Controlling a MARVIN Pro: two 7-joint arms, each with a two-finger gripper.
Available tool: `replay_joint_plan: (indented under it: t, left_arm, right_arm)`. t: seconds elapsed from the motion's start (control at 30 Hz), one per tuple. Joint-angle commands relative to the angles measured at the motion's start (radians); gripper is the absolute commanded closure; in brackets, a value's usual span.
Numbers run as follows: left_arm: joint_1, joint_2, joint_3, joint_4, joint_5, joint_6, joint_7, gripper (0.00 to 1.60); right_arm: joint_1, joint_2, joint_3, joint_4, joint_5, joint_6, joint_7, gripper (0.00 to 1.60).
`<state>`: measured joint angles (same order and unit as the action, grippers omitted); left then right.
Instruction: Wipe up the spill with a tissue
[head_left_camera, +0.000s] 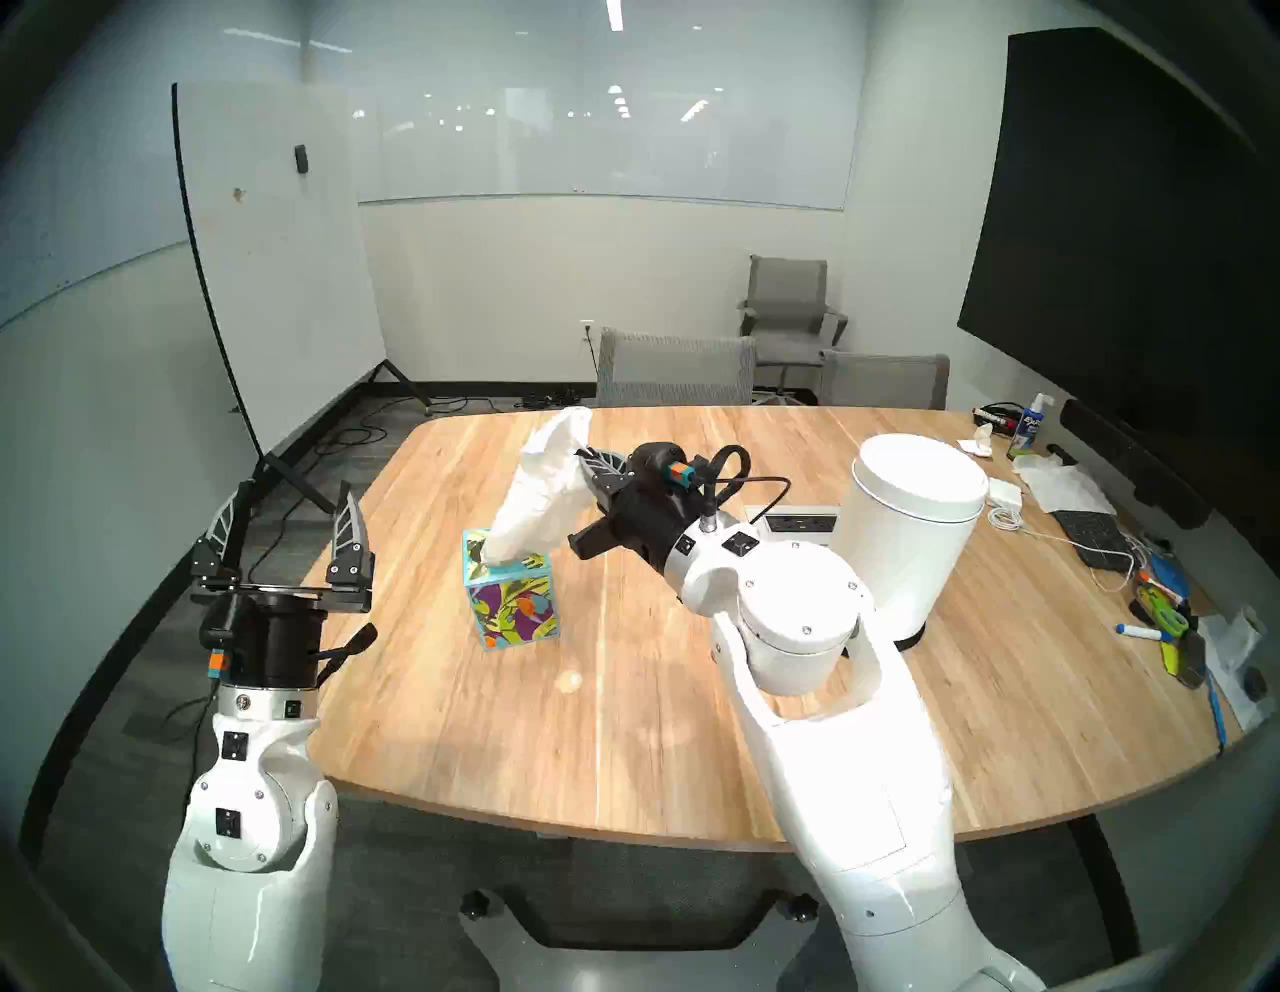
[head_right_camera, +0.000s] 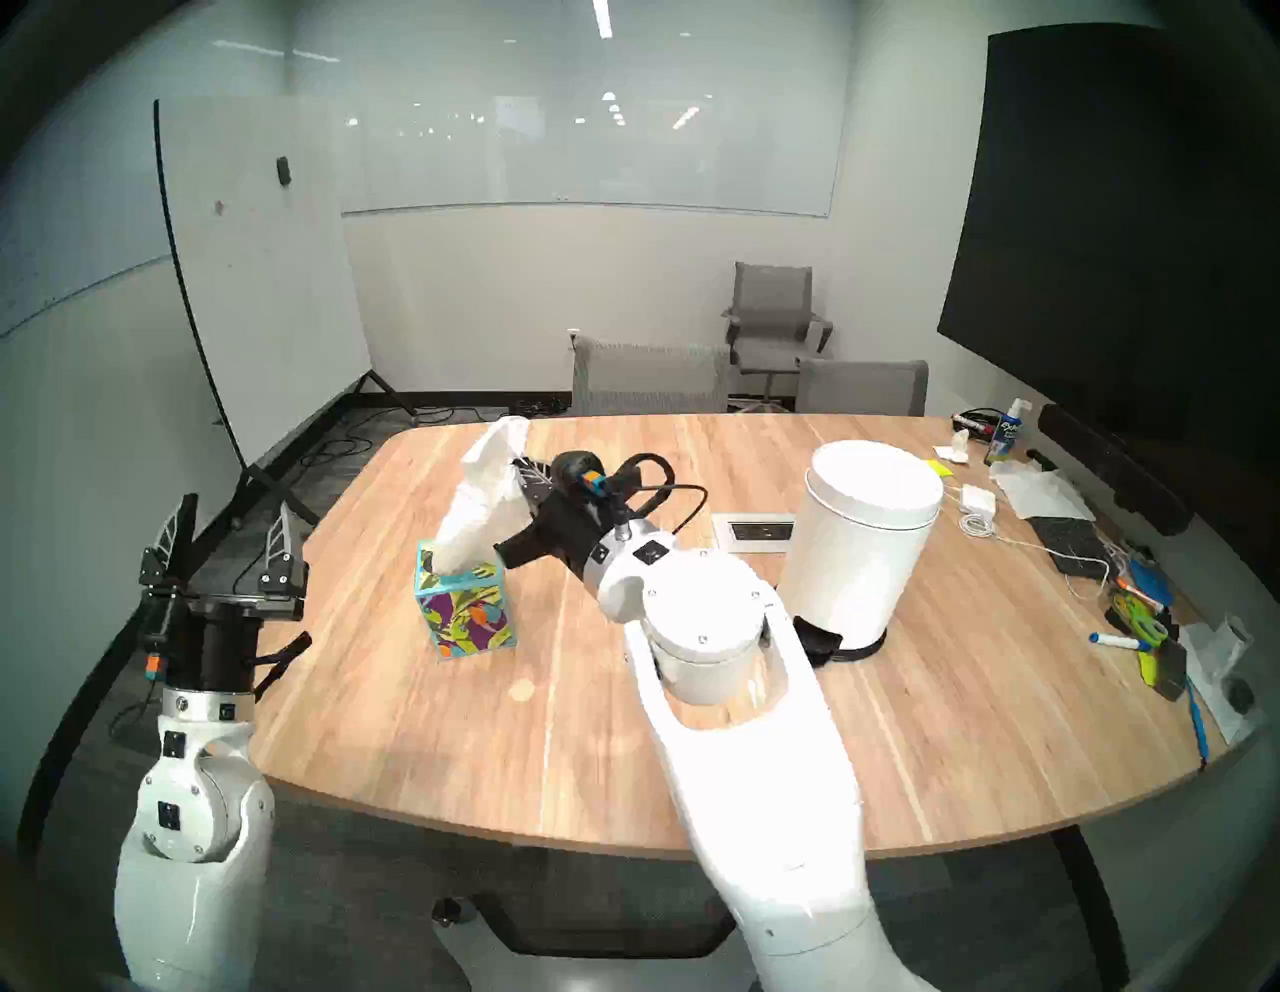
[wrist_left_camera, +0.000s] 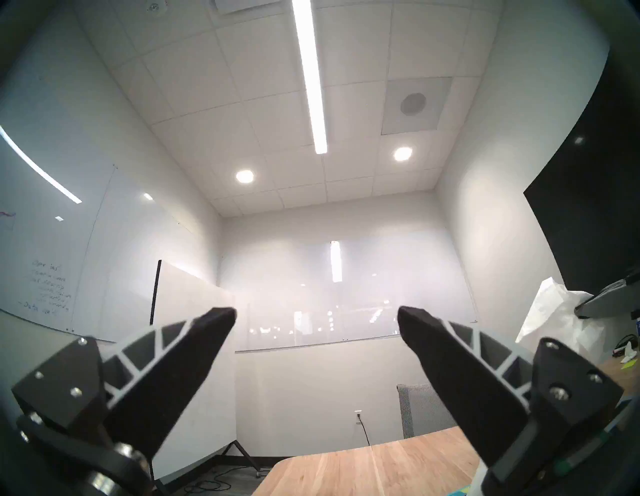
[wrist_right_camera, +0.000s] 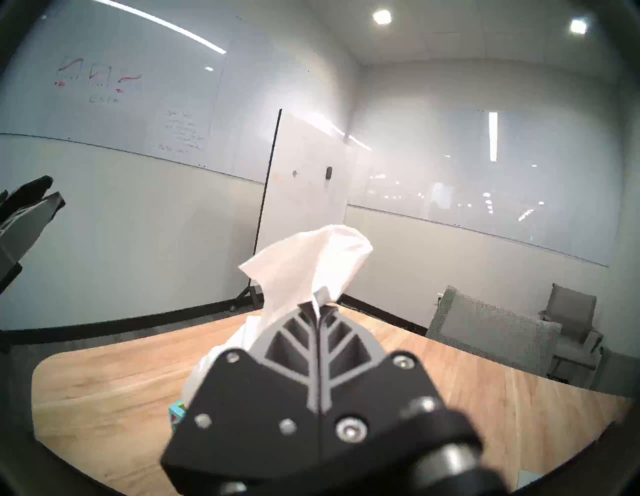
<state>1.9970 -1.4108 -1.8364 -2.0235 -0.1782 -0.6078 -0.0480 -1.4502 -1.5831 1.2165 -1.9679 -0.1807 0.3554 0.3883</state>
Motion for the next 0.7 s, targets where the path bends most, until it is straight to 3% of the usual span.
replay_joint_plan:
  t: [0.0, 0.67]
  left_arm:
    - [0.003, -0.002, -0.002, -0.018, 0.001, -0.008, 0.001, 0.00]
    - [0.003, -0.002, -0.002, -0.018, 0.001, -0.008, 0.001, 0.00]
  right_arm:
    - [-0.003, -0.009, -0.001, -0.045, 0.006, -0.016, -0.005, 1.60]
    - [-0.100, 0.010, 0.045, -0.103, 0.020, -0.063, -0.033, 1.60]
